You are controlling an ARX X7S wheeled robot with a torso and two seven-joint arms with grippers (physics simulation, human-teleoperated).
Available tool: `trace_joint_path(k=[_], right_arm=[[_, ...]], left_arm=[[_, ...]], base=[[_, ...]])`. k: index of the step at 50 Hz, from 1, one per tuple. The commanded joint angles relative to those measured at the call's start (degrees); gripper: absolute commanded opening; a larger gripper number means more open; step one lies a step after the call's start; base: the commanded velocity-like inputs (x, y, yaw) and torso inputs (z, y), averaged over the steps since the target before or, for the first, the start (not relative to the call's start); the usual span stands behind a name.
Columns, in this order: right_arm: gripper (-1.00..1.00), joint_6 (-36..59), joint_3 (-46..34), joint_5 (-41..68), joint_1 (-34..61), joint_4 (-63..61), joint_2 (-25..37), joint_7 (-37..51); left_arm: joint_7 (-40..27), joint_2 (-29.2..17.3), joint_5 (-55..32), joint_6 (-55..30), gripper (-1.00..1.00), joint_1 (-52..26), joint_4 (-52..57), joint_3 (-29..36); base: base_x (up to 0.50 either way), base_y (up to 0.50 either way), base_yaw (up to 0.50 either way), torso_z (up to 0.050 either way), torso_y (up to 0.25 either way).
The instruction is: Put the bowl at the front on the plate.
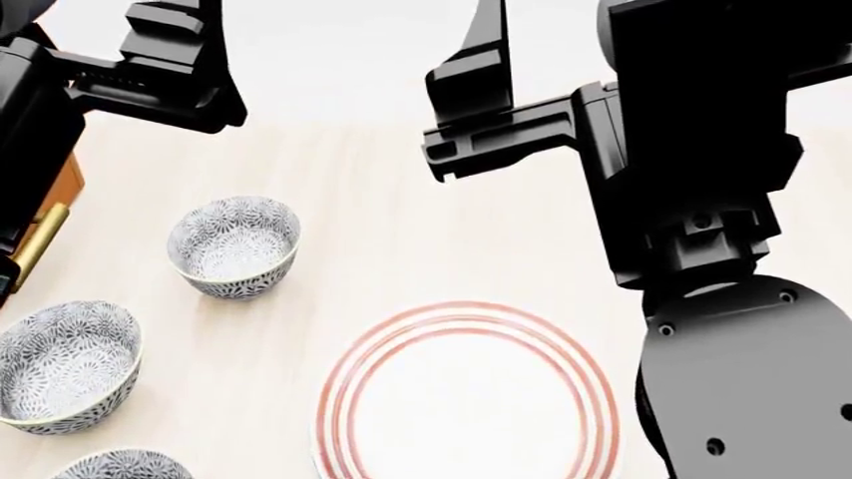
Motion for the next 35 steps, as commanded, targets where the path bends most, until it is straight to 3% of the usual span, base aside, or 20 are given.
trace_joint_path(k=[1,19,21,33,35], right_arm=[[1.00,-1.21,0.29,0.19,-0.24,-0.12,0.14,0.08],[1.00,-2.66,1.19,0.55,-1.90,0.20,0.57,0.29],[1.00,-2.87,1.22,0.57,-2.10,0.29,0.59,0.30],[1.00,-2.80,1.25,0.81,-2.30,0.16,0.84,0.48],[1.00,-2.75,1.31,0.88,-2.29,0.07,0.85,0.54]], left_arm=[[-1.33,1.79,-4.13,-4.06,1.00,-0.45,-0.95,-3.49],[-7.18,4.29,-10.18,-15.97,1.00,-3.17,-3.95,-8.86],[-8.28,6.02,-12.88,-19.81,1.00,-3.70,-5.13,-12.22],[-10.94,5.88,-15.28,-21.76,1.00,-1.34,-5.95,-13.31],[-12.43,7.00,-16.54,-24.90,1.00,-4.04,-8.25,-15.37]], base=[[0.00,0.00,0.00,0.000,0.000],[0.00,0.00,0.00,0.000,0.000],[0.00,0.00,0.00,0.000,0.000],[0.00,0.00,0.00,0.000,0.000],[0.00,0.00,0.00,0.000,0.000]])
